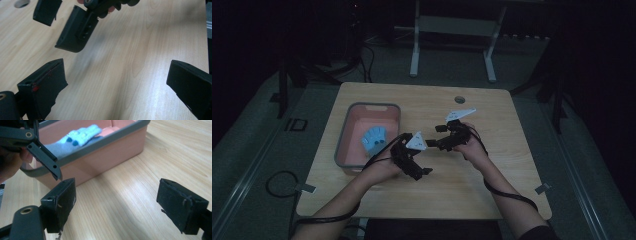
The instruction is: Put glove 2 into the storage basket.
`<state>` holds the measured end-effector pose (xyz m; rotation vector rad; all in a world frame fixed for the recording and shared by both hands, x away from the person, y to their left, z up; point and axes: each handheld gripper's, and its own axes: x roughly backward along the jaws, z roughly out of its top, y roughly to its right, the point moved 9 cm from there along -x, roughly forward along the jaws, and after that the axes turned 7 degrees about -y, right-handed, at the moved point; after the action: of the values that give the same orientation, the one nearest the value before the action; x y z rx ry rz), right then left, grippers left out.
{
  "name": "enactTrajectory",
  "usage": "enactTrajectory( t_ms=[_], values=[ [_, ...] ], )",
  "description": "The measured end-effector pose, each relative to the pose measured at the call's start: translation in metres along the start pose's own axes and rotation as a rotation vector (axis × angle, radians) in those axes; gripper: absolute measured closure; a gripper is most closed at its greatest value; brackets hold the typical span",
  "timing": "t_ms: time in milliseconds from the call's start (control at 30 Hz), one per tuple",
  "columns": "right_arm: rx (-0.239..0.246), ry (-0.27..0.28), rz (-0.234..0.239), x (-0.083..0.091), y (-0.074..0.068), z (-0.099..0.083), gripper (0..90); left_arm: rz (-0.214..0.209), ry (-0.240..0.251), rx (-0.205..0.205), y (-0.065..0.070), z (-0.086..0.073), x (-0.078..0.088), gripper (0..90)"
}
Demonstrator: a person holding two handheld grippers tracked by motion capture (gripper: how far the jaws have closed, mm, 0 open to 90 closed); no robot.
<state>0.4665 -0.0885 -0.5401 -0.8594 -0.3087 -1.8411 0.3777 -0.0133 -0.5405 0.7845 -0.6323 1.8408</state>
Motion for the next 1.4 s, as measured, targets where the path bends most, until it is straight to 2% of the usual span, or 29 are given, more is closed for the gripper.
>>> enactTrajectory(
  t_ms=[233, 400, 700, 933, 1100, 1400],
  values=[
    [-0.022, -0.006, -0.006, 0.005, 0.005, -0.018, 16.0, -0.024, -0.01, -0.027, 0.011, 0.003, -0.014, 2.6],
    [-0.038, -0.006, -0.007, 0.009, 0.008, -0.03, 16.0, -0.047, 0.004, -0.028, 0.02, 0.008, -0.022, 2.6],
    [-0.077, -0.01, 0.0, 0.011, 0.011, -0.054, 16.0, -0.083, -0.013, -0.051, 0.034, 0.007, -0.041, 2.6],
    [-0.09, -0.014, 0.003, 0.011, 0.012, -0.067, 16.0, -0.096, -0.02, -0.058, 0.039, 0.004, -0.052, 2.6],
    [-0.103, -0.004, 0.004, 0.01, 0.012, -0.077, 16.1, -0.121, -0.024, -0.051, 0.042, 0.003, -0.062, 2.6],
    [-0.103, -0.008, -0.003, 0.009, 0.013, -0.091, 16.1, -0.141, -0.031, -0.056, 0.049, 0.0, -0.074, 2.6]
  ],
)
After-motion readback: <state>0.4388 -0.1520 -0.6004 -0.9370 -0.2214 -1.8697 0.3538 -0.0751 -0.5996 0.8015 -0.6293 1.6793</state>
